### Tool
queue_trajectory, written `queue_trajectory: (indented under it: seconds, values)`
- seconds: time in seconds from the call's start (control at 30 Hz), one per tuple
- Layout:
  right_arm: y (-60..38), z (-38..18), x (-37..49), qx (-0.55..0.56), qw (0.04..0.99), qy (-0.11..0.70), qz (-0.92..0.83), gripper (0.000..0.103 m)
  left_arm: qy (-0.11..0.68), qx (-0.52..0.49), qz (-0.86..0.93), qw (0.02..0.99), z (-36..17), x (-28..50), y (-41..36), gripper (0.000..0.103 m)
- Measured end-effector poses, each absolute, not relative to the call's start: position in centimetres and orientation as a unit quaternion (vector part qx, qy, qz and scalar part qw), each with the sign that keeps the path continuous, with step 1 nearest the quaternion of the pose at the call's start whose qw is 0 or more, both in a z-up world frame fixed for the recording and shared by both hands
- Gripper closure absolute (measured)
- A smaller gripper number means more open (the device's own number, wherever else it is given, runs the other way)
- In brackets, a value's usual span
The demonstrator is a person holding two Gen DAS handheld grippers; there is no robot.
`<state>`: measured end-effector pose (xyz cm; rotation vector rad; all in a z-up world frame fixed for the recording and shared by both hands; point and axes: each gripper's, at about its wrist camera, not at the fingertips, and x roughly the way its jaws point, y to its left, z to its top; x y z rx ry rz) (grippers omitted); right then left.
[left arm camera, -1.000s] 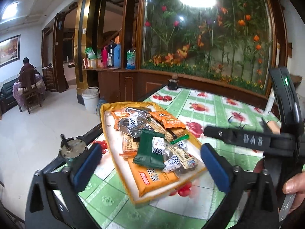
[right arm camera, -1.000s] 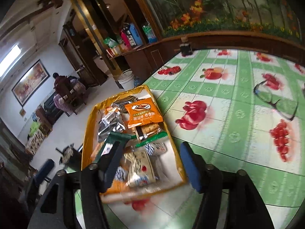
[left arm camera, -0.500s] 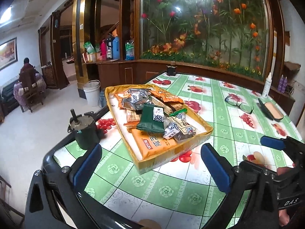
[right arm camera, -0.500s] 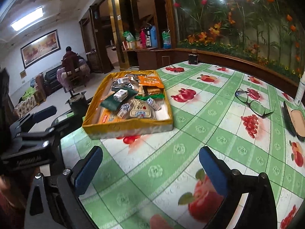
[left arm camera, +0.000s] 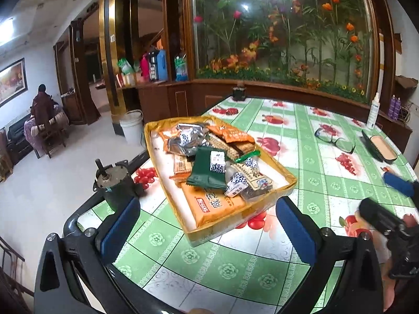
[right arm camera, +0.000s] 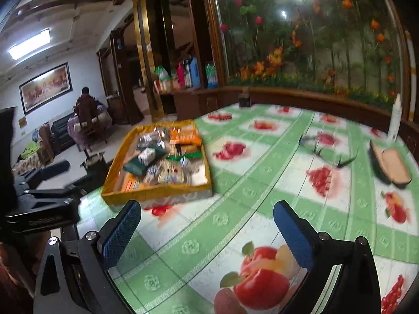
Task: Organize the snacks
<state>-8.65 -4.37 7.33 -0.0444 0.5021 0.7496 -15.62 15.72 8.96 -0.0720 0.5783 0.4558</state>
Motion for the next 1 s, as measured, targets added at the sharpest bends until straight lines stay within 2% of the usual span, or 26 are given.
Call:
queue_trajectory:
  seconds: [0.1, 0.33, 1.0]
  values:
    - [-4.1, 7.6, -9.5, -0.045, 0.913, 0.209, 0.349, 0.001, 0.285, -0.023, 0.237, 0.928, 8.6, -15.5, 15.5, 0.000]
    - [-3.5, 6.6, -8.3, -0.020, 0.884, 0.268, 0.383, 0.001, 0.284, -0.011, 0.244, 0.927, 8.5, -15.9, 15.2, 0.000]
    - [-3.8, 6.2, -8.1, -0.005, 0.875, 0.287, 0.389, 0.001, 0.299, 0.001, 0.261, 0.918, 8.3, -15.9, 14.3, 0.000]
